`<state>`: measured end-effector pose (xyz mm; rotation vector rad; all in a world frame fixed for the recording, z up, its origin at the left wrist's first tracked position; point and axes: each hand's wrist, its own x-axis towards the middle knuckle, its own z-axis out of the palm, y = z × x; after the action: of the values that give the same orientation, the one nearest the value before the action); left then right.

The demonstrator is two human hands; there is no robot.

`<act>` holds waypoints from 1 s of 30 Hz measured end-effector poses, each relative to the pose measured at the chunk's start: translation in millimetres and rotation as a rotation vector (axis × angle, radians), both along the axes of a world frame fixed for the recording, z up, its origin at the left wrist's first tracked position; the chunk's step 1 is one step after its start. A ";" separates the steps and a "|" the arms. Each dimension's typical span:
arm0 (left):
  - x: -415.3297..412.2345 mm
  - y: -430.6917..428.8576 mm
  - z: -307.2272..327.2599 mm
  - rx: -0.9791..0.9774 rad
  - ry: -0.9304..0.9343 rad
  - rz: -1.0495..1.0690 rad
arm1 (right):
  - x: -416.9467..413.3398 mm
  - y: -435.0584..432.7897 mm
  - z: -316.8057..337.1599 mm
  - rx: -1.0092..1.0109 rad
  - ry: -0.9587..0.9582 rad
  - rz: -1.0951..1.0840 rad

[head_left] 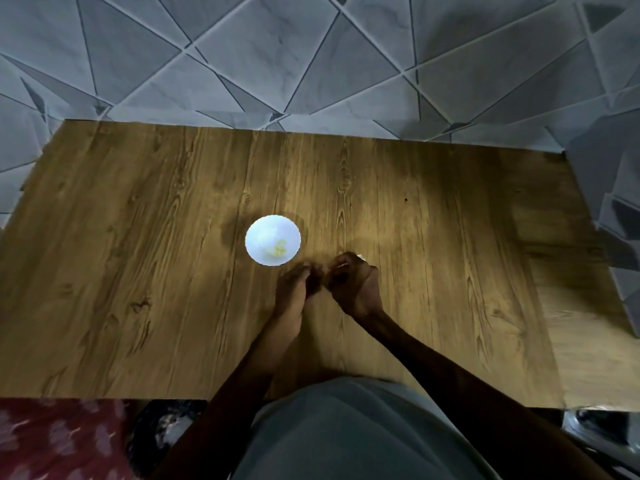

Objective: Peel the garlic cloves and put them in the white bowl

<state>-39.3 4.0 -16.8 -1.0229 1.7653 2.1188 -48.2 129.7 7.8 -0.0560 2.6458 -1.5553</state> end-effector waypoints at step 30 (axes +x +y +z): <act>-2.1 -20.0 27.0 0.738 -0.154 0.290 | -0.9 44.8 -36.6 0.470 -0.079 0.103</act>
<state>-41.4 -16.1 10.2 -1.2015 0.6721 2.4620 -49.1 174.5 -28.8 -0.0987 2.8141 -0.8572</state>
